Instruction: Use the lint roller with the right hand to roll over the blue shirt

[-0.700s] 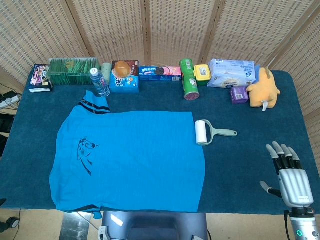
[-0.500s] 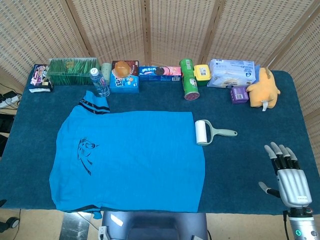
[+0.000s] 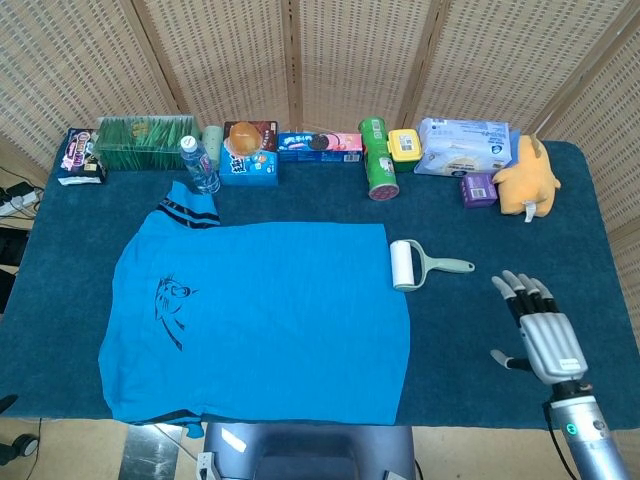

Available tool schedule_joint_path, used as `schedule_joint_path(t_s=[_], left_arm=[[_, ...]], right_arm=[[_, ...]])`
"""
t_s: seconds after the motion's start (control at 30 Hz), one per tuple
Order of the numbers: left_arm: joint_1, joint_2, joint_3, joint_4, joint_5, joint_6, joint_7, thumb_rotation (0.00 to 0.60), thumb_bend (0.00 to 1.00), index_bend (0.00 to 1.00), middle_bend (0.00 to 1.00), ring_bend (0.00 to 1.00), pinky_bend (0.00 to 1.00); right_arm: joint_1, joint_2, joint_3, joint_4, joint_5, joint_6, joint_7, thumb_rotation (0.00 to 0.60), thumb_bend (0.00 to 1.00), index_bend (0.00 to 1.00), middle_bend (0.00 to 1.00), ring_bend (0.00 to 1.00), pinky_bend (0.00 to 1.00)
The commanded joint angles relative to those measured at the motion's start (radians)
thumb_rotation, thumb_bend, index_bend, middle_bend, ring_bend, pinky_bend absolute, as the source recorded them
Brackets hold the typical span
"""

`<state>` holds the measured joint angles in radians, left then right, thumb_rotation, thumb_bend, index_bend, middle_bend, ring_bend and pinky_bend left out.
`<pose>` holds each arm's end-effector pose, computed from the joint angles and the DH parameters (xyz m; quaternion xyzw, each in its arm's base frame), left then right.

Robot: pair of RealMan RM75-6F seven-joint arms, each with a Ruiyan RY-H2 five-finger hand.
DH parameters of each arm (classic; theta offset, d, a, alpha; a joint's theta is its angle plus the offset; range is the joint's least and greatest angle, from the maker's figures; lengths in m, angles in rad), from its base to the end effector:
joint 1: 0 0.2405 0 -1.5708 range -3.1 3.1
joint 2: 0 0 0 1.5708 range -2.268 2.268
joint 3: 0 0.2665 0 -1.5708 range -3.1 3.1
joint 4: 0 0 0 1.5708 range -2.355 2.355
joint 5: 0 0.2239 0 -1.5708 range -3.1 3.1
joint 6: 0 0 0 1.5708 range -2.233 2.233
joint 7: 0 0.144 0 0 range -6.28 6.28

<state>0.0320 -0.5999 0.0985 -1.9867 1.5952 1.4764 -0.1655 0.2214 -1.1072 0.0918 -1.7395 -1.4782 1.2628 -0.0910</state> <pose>-0.2871 0.1123 0.2494 -0.5990 -0.4639 -0.3220 0.5677 -0.2791 -0.2273 0.1196 0.6558 -0.4032 0.3796 0.5130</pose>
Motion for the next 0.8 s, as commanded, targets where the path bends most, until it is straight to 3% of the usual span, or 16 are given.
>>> schedule_joint_path(t_s=[0.03,0.17,0.3,0.43,0.8], left_arm=[[-0.008,0.002,-0.002,-0.007,-0.017,-0.017,0.008,0.6,0.12,0.0,0.0,0.0,0.04],[-0.014,0.001,-0.011,-0.02,-0.05,-0.028,0.023,0.6,0.12,0.0,0.0,0.0,0.04],[-0.018,-0.001,-0.019,-0.032,-0.078,-0.032,0.035,0.6,0.12,0.0,0.0,0.0,0.04],[-0.035,-0.005,-0.027,-0.049,-0.115,-0.067,0.066,0.6,0.12,0.0,0.0,0.0,0.04],[-0.07,-0.009,-0.052,-0.074,-0.21,-0.123,0.115,0.6,0.12,0.0,0.0,0.0,0.04]], right_arm=[[0.15,0.038,0.055,0.039,0.087,-0.239,0.126,0.6,0.0,0.0,0.01,0.0,0.0],[0.231,0.031,0.069,0.117,0.118,-0.377,0.19,0.6,0.02,0.0,0.02,0.0,0.03],[0.292,0.0,0.07,0.205,0.121,-0.469,0.252,0.6,0.15,0.0,0.02,0.0,0.06],[0.375,-0.072,0.073,0.352,0.123,-0.569,0.274,0.6,0.22,0.01,0.03,0.0,0.06],[0.462,-0.171,0.042,0.513,0.102,-0.659,0.315,0.6,0.29,0.04,0.05,0.0,0.08]])
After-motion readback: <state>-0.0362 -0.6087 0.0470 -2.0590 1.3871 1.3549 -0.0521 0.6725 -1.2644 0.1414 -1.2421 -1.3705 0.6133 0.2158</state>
